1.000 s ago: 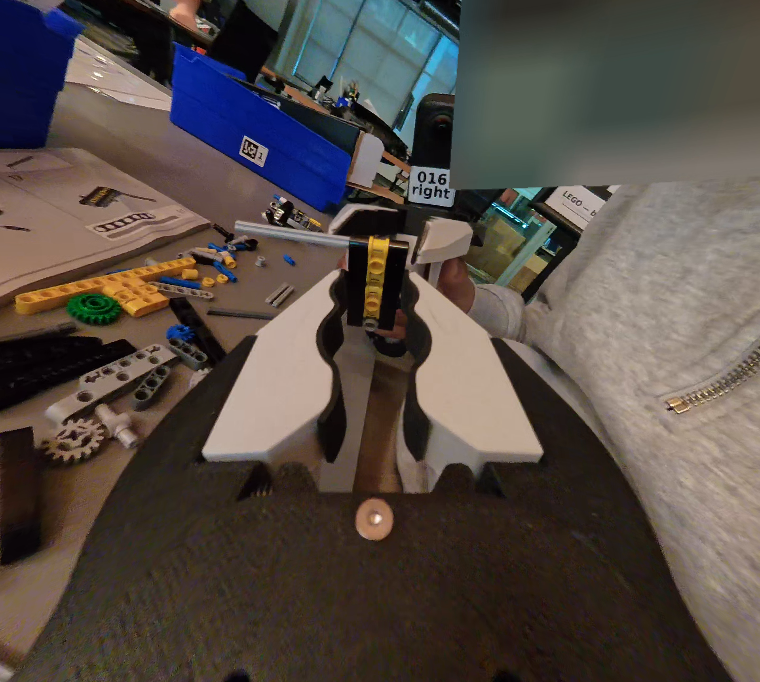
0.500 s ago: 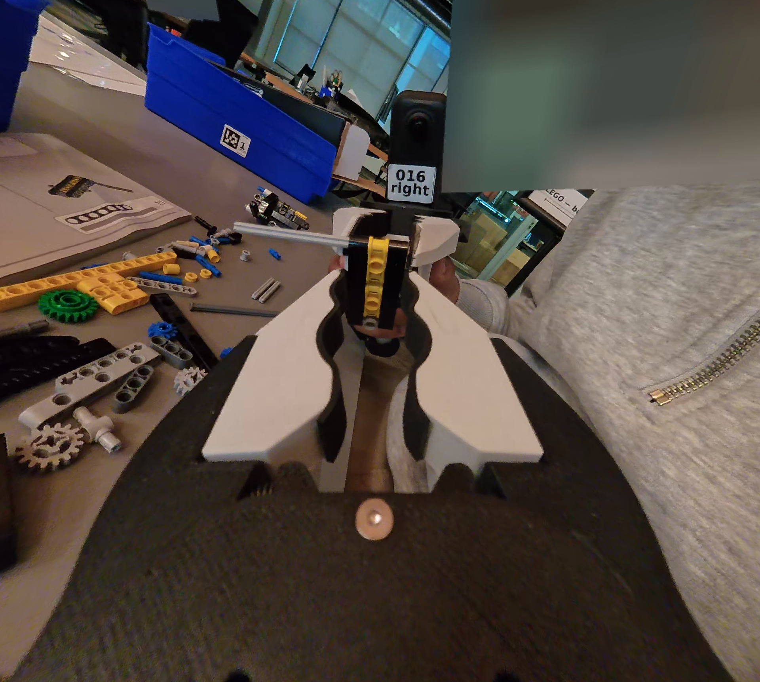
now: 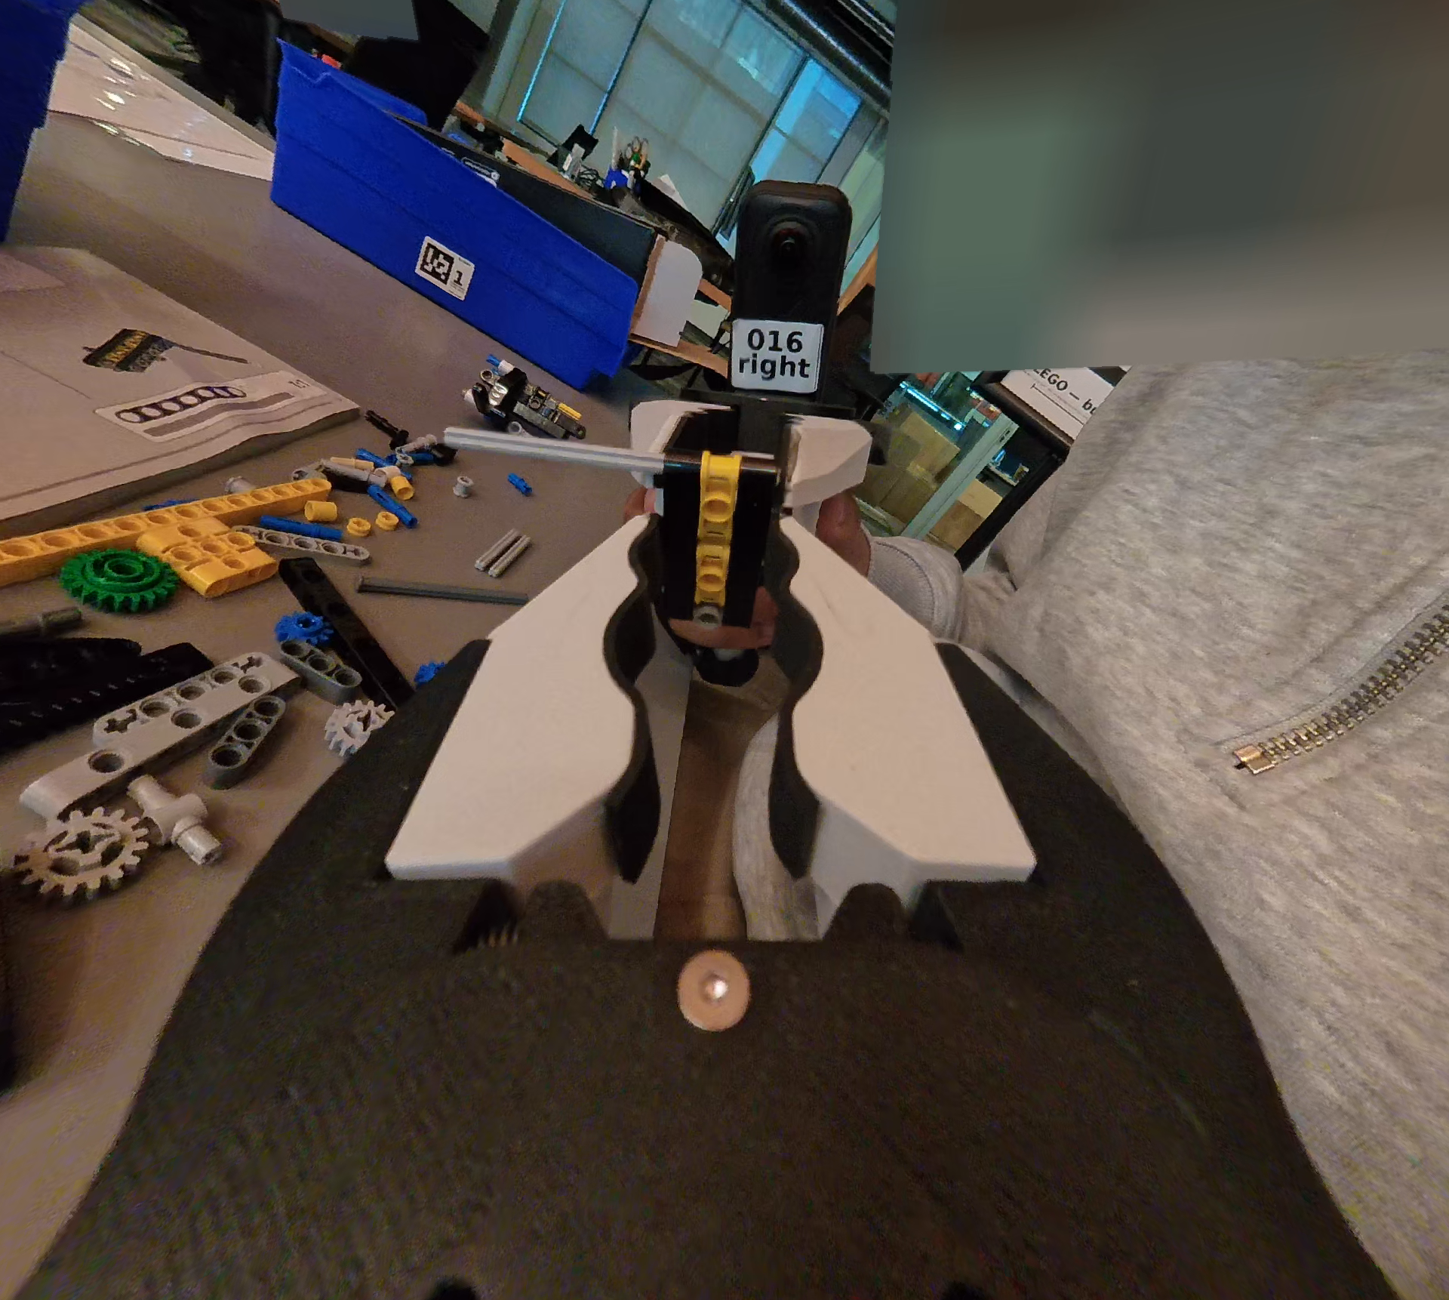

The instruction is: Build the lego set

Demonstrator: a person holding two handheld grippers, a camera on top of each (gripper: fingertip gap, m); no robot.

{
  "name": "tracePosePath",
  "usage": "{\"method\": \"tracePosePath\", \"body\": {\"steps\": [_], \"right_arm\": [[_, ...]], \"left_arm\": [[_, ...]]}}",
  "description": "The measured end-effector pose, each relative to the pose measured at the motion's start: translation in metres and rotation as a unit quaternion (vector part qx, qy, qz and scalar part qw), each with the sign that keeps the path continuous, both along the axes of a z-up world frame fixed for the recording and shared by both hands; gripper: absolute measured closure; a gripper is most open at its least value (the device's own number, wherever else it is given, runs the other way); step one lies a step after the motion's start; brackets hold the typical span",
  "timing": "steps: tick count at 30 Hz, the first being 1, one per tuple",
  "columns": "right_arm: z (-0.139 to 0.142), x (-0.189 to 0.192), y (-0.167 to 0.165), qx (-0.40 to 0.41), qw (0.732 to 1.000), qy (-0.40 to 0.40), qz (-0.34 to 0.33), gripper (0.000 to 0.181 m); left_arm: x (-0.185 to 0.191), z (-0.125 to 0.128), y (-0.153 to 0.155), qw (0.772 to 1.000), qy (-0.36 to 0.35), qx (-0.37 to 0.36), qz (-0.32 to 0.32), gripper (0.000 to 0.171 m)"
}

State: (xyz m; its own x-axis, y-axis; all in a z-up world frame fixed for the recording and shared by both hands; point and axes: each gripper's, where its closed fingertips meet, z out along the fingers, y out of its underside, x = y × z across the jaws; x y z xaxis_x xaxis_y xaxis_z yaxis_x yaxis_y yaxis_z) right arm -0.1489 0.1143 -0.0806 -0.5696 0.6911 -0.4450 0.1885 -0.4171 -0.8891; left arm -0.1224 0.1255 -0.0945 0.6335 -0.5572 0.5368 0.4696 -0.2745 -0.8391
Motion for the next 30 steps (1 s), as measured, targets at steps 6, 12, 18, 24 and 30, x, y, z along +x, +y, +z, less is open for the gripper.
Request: {"method": "tracePosePath", "body": {"steps": [6, 12, 18, 24, 30], "right_arm": [[0.005, 0.001, 0.002, -0.028, 1.000, 0.010, 0.007, 0.140], [0.002, -0.001, 0.002, -0.026, 1.000, 0.002, 0.003, 0.134], [0.001, -0.006, 0.008, 0.006, 0.999, 0.003, -0.038, 0.137], [0.003, -0.008, -0.005, 0.049, 0.998, 0.013, -0.040, 0.144], [0.002, -0.014, -0.004, 0.089, 0.994, 0.015, -0.067, 0.147]], "left_arm": [[-0.001, 0.000, 0.000, 1.000, -0.004, 0.000, -0.001, 0.148], [-0.003, -0.004, 0.003, 1.000, 0.000, -0.009, 0.008, 0.148], [-0.017, -0.007, 0.008, 0.998, 0.007, -0.016, 0.056, 0.148], [-0.030, -0.015, 0.015, 0.991, 0.038, -0.041, 0.124, 0.148], [-0.036, -0.018, 0.017, 0.977, 0.112, -0.045, 0.174, 0.148]]}}
